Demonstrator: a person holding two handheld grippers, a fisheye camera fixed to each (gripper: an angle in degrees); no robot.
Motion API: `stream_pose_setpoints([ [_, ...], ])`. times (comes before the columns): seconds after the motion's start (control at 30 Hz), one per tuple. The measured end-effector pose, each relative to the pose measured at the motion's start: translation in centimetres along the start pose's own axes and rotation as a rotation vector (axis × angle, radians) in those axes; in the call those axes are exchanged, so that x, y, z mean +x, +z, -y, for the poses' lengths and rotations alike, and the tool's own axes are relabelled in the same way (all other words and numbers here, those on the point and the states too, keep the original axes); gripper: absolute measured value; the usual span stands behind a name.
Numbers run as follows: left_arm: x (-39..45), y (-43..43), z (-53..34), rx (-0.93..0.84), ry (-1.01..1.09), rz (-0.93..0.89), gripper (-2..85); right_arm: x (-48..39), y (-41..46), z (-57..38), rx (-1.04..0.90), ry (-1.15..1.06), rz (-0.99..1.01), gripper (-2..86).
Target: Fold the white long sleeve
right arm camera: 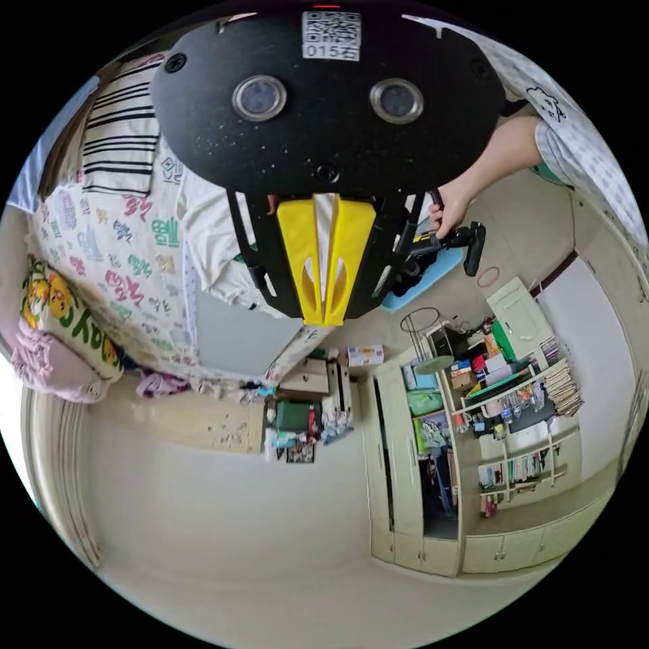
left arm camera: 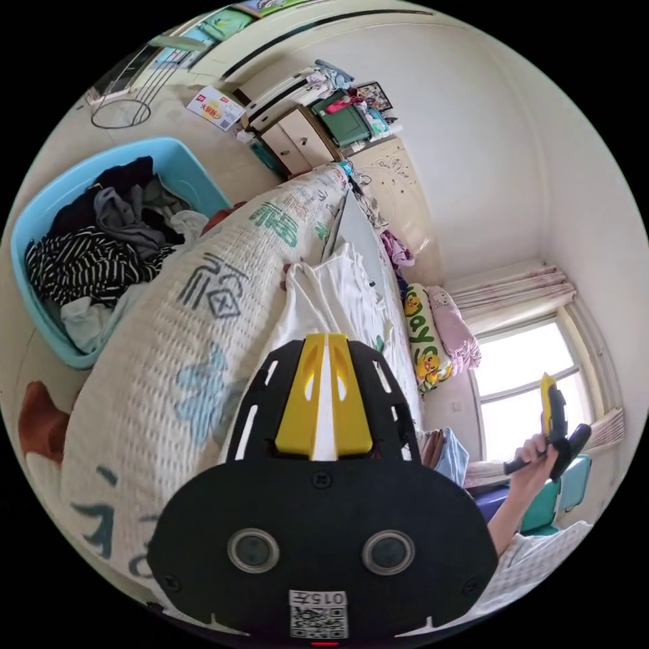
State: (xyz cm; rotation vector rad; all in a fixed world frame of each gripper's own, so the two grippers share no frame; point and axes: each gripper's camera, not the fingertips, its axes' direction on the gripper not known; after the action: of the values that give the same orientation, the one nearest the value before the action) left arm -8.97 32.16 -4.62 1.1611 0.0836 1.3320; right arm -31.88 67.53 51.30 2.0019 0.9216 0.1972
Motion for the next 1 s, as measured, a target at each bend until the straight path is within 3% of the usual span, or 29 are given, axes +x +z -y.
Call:
stream_pose_setpoints([
  [0.2, -1.1, 5.1, 5.6, -0.017, -0.096, -0.019, -0.1, 1.9, 11.6, 3.6, -0.200, -0.080, -0.113, -1.0],
  [0.33, -1.8, 7.9, 7.4, -0.032, -0.118, -0.068, 1.2, 3.0, 18.8, 5.7, -0.210, -0.234, 0.016, -0.6],
  [0.5, -4.3, 8.7, 6.8, 0.018, -0.156, -0.276, -0.3, 7.1, 29.6, 11.4, -0.402, -0.084, 0.152, 4.2],
  [0.67, -3.6, 8.2, 7.0, 0.038, -0.132, -0.262, -0.2, 12.0, 41.6, 15.9, -0.685, 0.151, 0.227, 14.7],
  [0.77, -3.7, 8.2, 7.2, 0.035, -0.146, -0.290, -0.3, 12.3, 45.0, 16.6, -0.770, 0.140, 0.136, 13.1],
  [1.0, -2.3, 7.5, 7.5, 0.030, -0.136, -0.253, -0.7, 11.8, 47.6, 19.9, -0.760, -0.014, -0.008, 1.2],
])
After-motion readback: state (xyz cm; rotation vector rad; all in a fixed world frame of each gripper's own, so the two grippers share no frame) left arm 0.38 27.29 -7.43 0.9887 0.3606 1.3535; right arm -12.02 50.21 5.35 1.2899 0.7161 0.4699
